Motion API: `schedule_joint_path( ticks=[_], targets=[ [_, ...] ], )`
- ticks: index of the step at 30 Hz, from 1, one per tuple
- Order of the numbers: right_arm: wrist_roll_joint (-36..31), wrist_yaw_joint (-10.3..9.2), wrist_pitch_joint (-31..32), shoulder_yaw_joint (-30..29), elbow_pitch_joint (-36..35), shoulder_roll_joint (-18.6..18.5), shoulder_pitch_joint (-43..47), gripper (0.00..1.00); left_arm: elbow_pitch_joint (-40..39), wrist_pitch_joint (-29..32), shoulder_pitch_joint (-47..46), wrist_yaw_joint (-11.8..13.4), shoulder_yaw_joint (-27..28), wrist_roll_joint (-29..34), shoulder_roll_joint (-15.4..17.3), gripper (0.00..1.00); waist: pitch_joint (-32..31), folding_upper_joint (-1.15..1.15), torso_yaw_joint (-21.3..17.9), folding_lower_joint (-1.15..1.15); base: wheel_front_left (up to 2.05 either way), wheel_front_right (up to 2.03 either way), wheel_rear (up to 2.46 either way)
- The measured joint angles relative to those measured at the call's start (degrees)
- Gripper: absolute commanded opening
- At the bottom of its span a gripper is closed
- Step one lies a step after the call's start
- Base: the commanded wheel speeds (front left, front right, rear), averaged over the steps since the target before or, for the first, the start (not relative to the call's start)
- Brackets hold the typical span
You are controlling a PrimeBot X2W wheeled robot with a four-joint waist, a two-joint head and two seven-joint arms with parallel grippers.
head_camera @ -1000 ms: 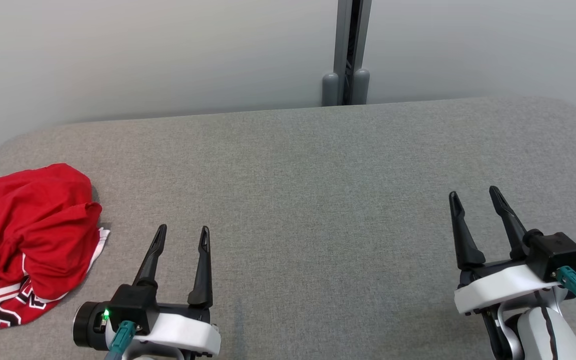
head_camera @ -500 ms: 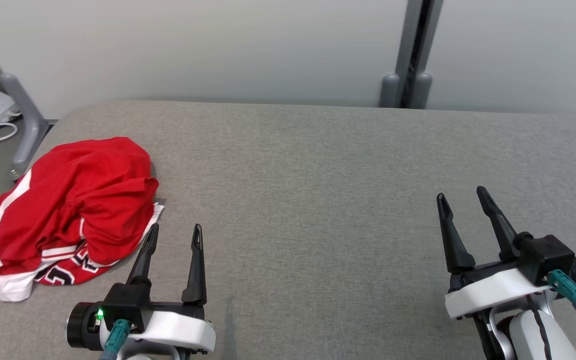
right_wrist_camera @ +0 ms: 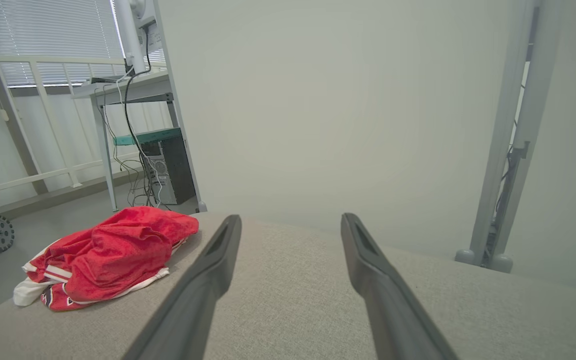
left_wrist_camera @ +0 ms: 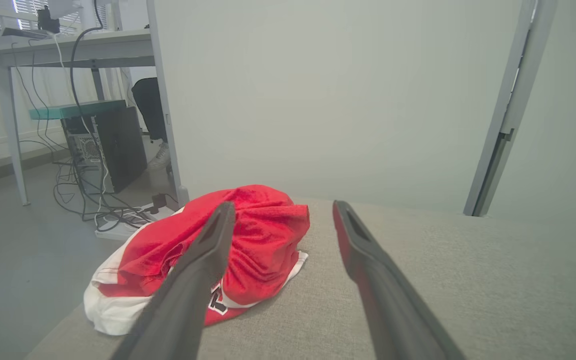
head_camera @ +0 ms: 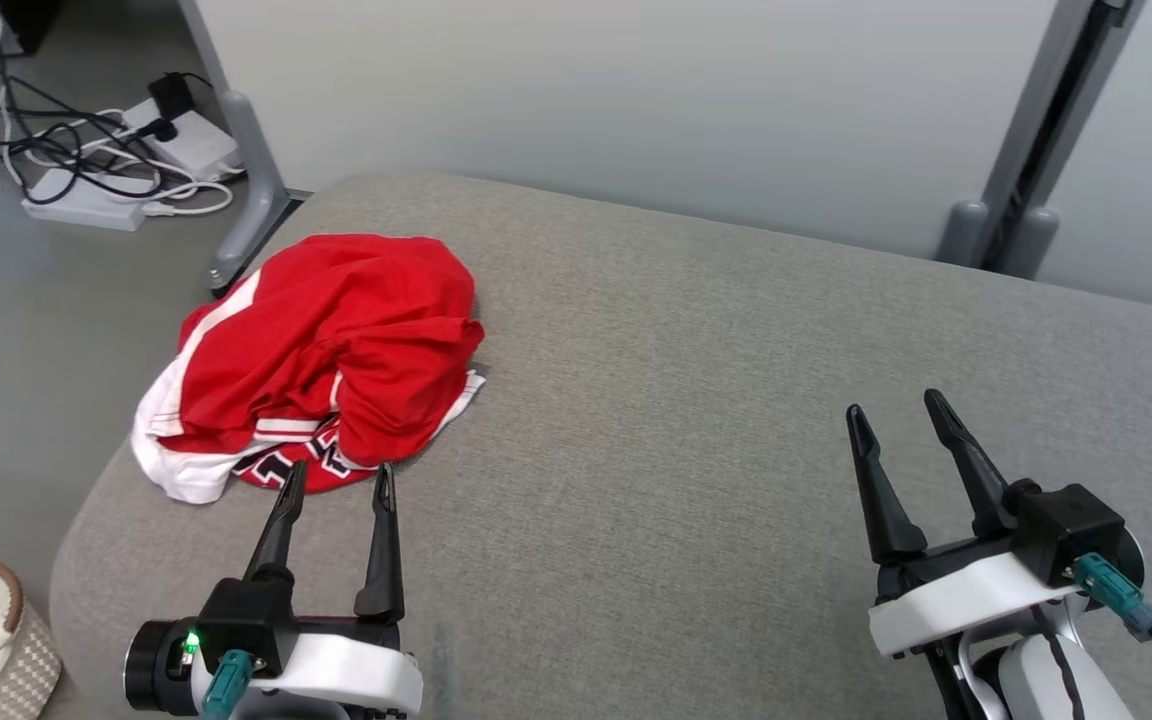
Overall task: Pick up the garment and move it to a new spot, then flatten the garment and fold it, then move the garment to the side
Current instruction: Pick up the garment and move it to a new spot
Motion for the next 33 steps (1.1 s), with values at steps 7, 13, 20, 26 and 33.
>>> schedule_joint_path(
  ticks=[7, 13, 20, 26, 33],
  targets=[
    [0.66, 0.0, 0.0, 2.01, 0.12, 0.03, 0.35, 1.0, -0.6, 0.0, 0.31, 0.68, -0.09, 0.0, 0.01, 1.0, -0.66, 0.0, 5.08, 0.0, 0.0, 0.0, 0.0],
    [1.49, 0.0, 0.0, 3.76, 0.68, 0.08, 0.26, 1.0, -1.26, 0.0, 1.46, 1.0, 0.73, 0.34, 0.04, 1.0, -1.15, 0.0, 7.65, 0.0, 0.0, 0.0, 0.0],
    [1.74, 0.0, 0.0, 4.65, 1.47, 0.02, -0.53, 1.0, -2.53, 0.0, 2.17, 1.33, 1.58, 0.33, 0.0, 1.0, -0.99, 0.0, 7.83, 0.0, 0.0, 0.0, 0.0],
    [1.94, 0.0, 0.0, 4.7, 1.77, 0.02, -0.58, 1.0, -2.78, 0.0, 2.24, 1.66, 1.56, 0.32, 0.01, 1.0, -1.06, 0.0, 7.77, 0.0, 0.0, 0.0, 0.0],
    [1.49, 0.0, 0.0, 3.93, 1.47, 0.03, -0.58, 1.0, -2.23, 0.0, 2.2, 1.69, 1.56, -0.22, 0.0, 1.0, -0.3, 0.0, 7.73, 0.0, 0.0, 0.0, 0.0]
  ],
)
